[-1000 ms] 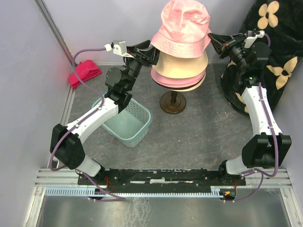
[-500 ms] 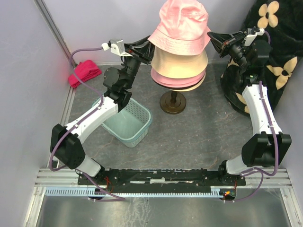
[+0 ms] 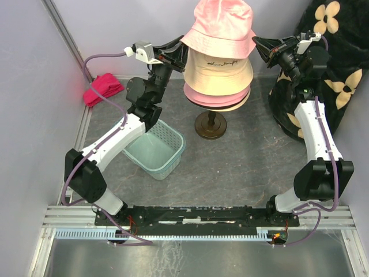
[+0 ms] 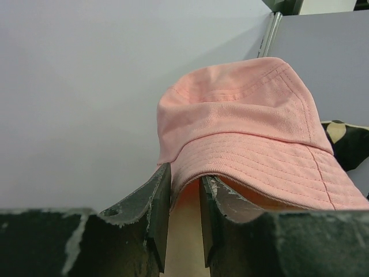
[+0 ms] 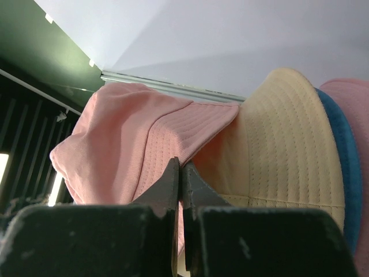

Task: Stack the hats
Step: Stack the hat on the hat.

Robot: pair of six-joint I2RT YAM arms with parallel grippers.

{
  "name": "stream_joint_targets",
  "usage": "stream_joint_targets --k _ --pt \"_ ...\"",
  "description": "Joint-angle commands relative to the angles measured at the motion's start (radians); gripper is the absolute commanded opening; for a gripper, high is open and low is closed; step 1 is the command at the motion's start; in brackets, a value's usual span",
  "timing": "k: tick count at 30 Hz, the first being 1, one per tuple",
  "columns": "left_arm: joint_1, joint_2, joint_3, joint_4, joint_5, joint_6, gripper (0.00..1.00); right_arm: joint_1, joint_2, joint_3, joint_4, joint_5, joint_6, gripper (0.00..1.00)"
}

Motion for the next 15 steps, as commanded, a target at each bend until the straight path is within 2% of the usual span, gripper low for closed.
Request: stream_joint_targets --k 1,15 --pt "0.002 -0.005 0.028 0.047 0.017 0.078 0.32 -0.003 0.0 0.058 0.062 0.006 0.005 0.02" --pt "0.001 -0.119 -0.213 0.135 -0.045 0.04 0.34 -0.012 -0.031 -0.071 0.092 -0.012 -0.021 0.02"
